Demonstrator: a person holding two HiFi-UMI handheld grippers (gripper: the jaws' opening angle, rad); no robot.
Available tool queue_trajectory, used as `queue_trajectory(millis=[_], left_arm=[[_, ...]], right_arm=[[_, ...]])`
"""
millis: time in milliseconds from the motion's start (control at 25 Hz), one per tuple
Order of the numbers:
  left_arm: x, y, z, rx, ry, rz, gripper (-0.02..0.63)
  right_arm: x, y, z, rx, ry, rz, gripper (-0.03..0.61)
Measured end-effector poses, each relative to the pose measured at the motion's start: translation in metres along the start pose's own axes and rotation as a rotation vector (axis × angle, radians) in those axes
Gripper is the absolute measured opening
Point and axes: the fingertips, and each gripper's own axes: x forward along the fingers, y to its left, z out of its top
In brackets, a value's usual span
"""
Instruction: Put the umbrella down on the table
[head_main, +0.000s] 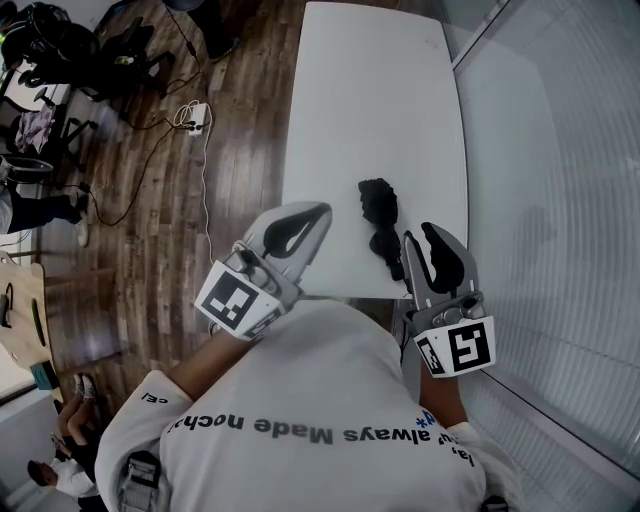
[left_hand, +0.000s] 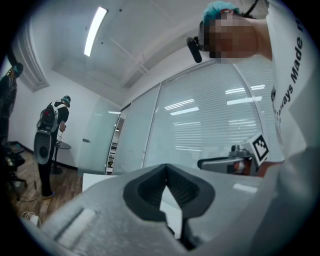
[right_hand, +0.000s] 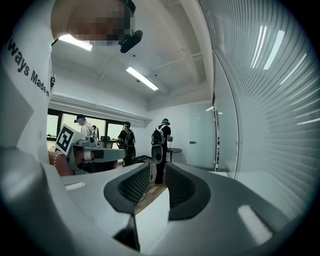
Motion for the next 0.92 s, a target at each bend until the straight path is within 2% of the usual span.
queue_trajectory(millis=[480,920], left_arm=[[-0.006,-0.005,0.006,-0.004,-0.003,-0.005,0.003],[-0.003,0.000,0.002,-0.005,-0.003,-0.003,0.003]], right_arm=[[0.001,0.016,0.013,-0.014,-0.014,0.004,0.100],[0.004,0.009,0.013,-0.011,-0.027,-0.003,0.099]])
